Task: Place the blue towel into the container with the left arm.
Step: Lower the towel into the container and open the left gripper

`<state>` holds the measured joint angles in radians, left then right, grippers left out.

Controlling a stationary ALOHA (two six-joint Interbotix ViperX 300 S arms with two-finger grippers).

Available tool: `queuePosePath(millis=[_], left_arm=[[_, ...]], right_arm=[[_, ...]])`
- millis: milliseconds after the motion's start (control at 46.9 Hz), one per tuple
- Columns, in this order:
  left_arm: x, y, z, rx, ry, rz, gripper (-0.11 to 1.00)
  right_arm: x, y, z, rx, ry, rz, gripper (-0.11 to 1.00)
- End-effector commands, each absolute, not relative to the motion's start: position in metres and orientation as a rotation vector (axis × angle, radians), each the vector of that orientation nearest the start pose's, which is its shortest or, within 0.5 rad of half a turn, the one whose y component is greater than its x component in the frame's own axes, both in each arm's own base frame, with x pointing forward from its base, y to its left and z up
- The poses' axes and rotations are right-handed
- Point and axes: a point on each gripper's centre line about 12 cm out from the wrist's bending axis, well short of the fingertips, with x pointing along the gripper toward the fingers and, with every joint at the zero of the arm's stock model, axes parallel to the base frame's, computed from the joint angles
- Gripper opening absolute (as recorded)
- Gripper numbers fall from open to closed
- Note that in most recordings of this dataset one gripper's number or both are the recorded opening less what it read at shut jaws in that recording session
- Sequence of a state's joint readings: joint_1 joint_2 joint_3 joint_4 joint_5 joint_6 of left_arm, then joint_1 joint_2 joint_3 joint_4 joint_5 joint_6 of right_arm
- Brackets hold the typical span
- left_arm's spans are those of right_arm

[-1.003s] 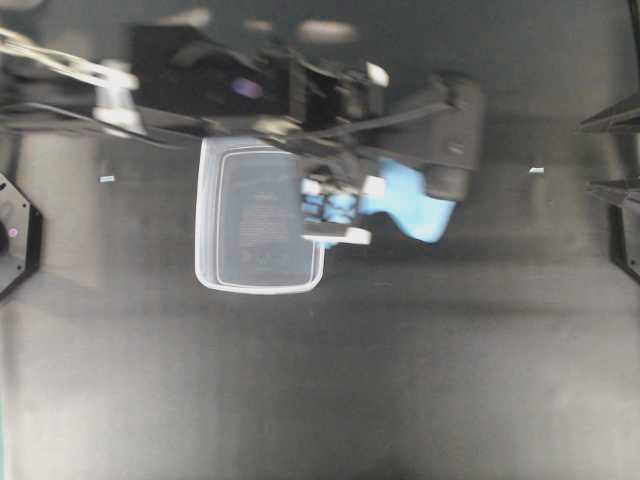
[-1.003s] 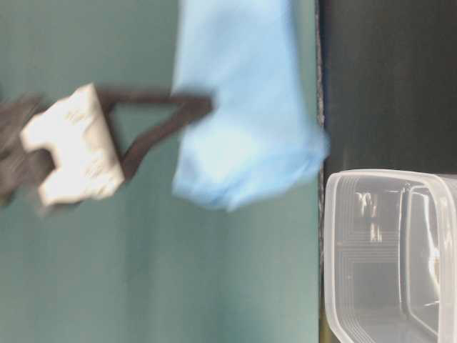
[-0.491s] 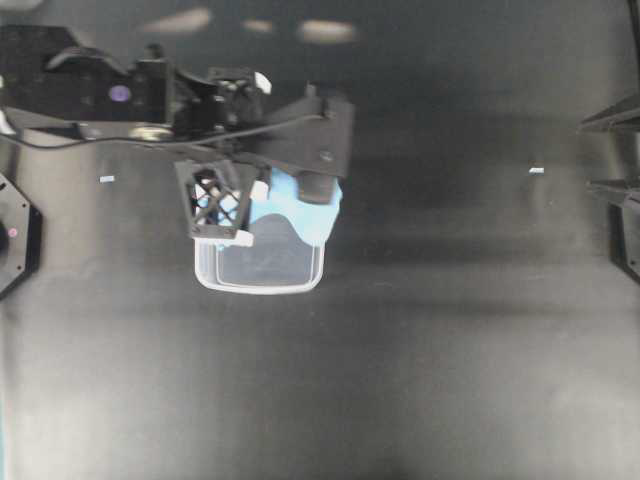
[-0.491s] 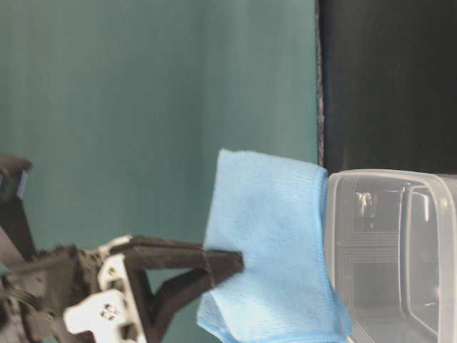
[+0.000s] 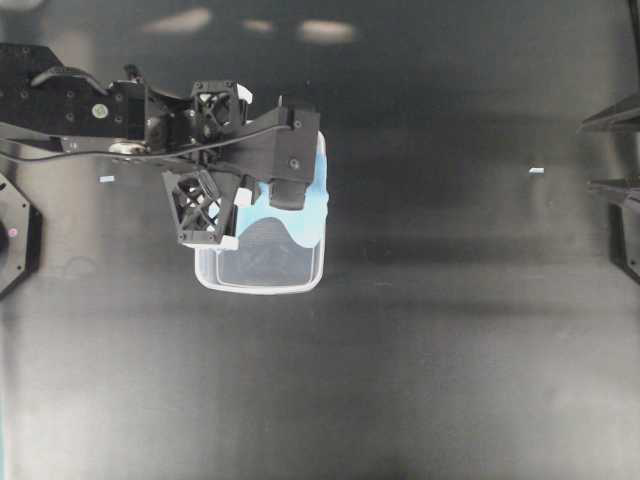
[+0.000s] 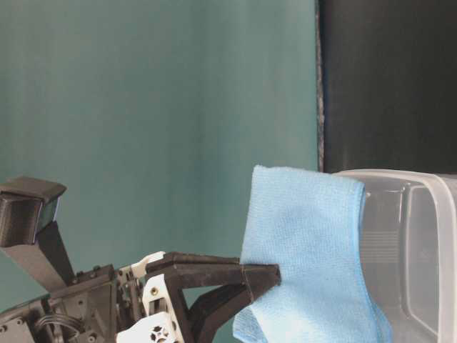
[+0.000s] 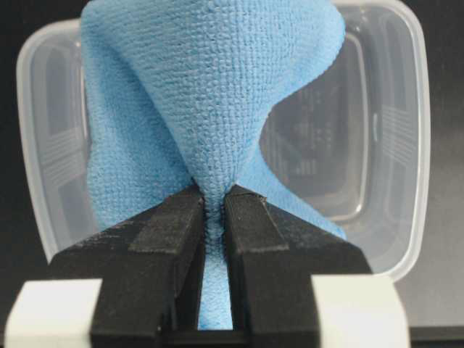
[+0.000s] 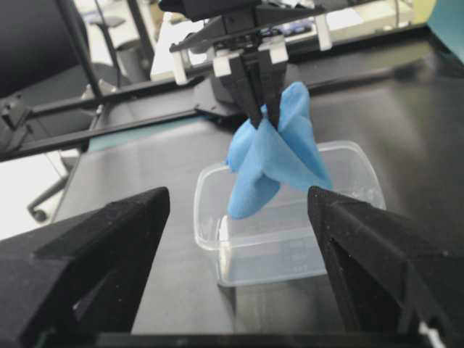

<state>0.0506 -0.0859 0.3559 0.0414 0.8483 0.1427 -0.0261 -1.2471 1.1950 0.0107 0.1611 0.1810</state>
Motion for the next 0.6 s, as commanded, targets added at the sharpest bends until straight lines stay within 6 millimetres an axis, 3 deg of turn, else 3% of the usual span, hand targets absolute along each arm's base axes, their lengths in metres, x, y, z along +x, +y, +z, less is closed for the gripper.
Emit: queuePosePath(millis=[0,299,576], left_arm=[[0.374,0.024,0.255,0.142,1.077,-0.013,0.05],[0.372,0.025,0.245,0.091,1.072,0.019,0.08],[0.373,0.022,0.241,0.062,1.041,0.031,0.82]], right_arm=[[0.153,-0.004,0.288,0.196,0.089,-0.034,0.75],[0.153,-0.004,0.294,0.195,0.047,-0.029,0.75],[0.153,-0.004,0.294,0.194,0.043,-0.029,0.75]])
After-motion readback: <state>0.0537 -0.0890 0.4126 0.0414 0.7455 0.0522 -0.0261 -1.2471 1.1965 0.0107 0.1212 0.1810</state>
